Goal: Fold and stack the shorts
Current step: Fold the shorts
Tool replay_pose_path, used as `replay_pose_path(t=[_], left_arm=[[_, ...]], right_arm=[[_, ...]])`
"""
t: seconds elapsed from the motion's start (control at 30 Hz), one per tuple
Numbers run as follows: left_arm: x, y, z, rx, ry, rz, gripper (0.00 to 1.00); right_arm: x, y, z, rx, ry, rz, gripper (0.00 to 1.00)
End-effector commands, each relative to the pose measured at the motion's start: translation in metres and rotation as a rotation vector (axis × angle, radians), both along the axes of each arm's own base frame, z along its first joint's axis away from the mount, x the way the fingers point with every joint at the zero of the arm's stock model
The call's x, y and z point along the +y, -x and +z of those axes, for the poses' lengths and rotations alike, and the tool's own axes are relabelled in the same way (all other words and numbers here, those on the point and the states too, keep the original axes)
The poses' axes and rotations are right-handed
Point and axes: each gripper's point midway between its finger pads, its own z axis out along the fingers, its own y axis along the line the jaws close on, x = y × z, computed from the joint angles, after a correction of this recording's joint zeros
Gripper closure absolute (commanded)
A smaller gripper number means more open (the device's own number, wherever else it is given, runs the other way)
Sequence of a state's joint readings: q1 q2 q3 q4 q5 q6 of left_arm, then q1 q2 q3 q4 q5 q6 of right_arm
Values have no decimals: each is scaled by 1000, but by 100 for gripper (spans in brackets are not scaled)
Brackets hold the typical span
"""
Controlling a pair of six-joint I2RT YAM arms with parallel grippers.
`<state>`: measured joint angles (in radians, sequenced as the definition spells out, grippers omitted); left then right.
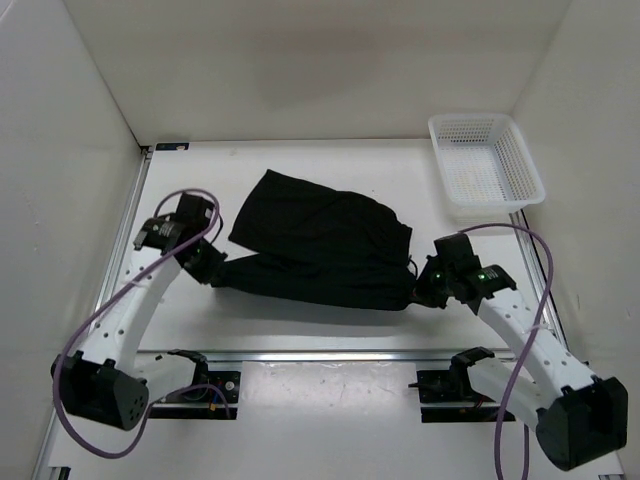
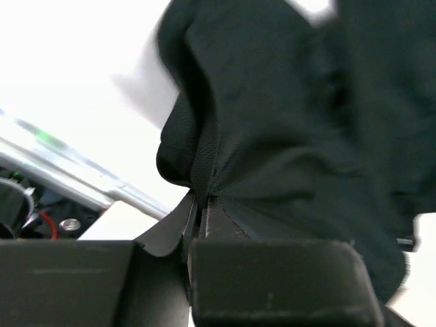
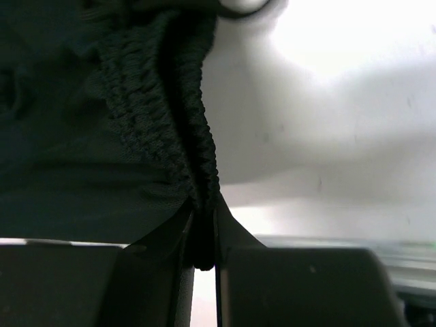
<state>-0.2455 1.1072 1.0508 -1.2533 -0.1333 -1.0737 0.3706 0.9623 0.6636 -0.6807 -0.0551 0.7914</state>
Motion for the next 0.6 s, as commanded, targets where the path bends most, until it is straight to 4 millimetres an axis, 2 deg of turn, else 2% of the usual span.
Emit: replay_pose_path(t=[0.0, 0.07, 0.1, 0.13, 0.17, 0.2, 0.23, 0.27, 0.3, 0.33, 0.37, 0.4, 0.43, 0.47, 0.5, 0.53, 0.57], left_arm=[[3, -40, 44, -117, -57, -36, 90], [3, -62, 58, -142, -88, -56, 90], [0, -84, 72, -160, -105, -80, 90], [0, -96, 79, -177, -120, -87, 90], [1, -107, 86, -187, -143, -89, 90], [0, -123, 81, -165, -162, -97, 90], [-4, -141, 102, -224, -161, -114, 90], [-7, -154, 105, -233, -166, -128, 90], [-11, -173, 92, -195, -181, -151, 90], [-15, -190, 109, -242, -186, -171, 90], [-17, -202, 110, -248, -191, -184, 90], [-22, -219, 88, -195, -199, -191, 90], [-25, -232, 101, -230, -198, -196, 90], [-23, -244, 99, -236, -204, -198, 90], [-25, -255, 97, -243, -203, -197, 90], [-25, -274, 94, -257, -207, -194, 90], [-29, -285, 91, -272, -202, -209, 90]], right_arm=[[-16, 26, 6, 66, 46, -42, 100], [-15, 19, 23, 39, 37, -59, 100], [-16, 18, 24, 57, 49, -74, 100], [-15, 16, 28, 63, 52, -74, 100], [-15, 5, 41, 42, 50, -98, 100], [-16, 0, 39, 67, 76, -104, 100], [-16, -8, 50, 56, 83, -110, 100], [-16, -13, 53, 61, 97, -116, 100], [-19, -22, 48, 96, 111, -139, 100], [-19, -29, 49, 105, 114, -150, 100], [-16, -41, 50, 122, 113, -145, 100], [-19, -49, 51, 127, 118, -158, 100], [-20, -56, 51, 134, 119, -170, 100], [-21, -69, 61, 109, 115, -175, 100], [-27, -79, 56, 131, 126, -190, 100], [-29, -87, 57, 131, 124, -204, 100], [-35, -102, 60, 129, 126, -223, 100]])
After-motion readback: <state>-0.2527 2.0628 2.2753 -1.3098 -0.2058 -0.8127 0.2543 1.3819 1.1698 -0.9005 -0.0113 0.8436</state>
